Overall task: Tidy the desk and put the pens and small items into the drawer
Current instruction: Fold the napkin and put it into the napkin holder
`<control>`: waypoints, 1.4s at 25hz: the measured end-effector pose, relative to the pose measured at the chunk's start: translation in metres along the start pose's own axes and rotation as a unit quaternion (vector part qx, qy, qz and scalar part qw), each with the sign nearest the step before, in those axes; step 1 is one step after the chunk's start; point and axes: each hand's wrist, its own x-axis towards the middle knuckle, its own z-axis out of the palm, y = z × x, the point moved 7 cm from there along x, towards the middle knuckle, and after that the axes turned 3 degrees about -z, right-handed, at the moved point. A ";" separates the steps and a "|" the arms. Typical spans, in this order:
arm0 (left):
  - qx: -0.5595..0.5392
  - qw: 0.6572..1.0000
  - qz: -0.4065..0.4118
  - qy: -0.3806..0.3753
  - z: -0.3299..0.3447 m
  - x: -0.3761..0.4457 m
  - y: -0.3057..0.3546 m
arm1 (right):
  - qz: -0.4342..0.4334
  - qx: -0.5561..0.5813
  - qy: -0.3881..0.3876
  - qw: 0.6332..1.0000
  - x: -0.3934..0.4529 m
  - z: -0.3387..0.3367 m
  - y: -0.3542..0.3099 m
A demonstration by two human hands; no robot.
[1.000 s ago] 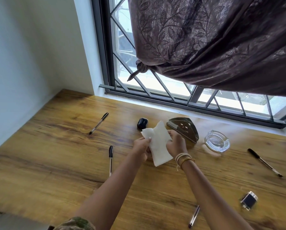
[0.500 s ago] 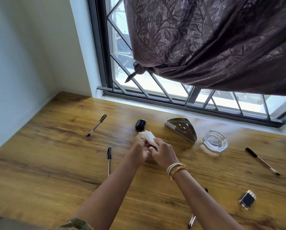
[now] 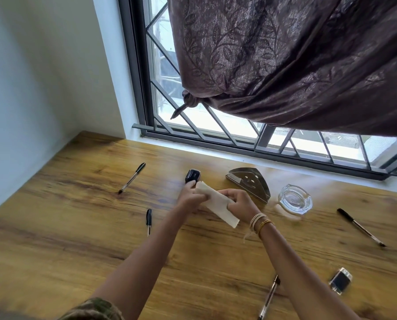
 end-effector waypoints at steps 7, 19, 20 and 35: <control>0.109 0.986 0.123 -0.041 0.014 0.025 0.053 | 0.011 0.009 0.058 0.998 0.010 -0.060 0.009; 0.211 0.951 0.223 -0.024 0.085 0.088 0.135 | 0.025 -0.072 0.307 0.949 0.029 -0.161 0.018; 0.223 0.947 0.231 -0.022 0.088 0.091 0.136 | 0.030 -0.070 0.309 0.948 0.031 -0.162 0.022; 0.308 0.923 0.225 -0.055 0.089 0.108 0.098 | 0.063 -0.076 0.289 0.952 0.029 -0.129 0.070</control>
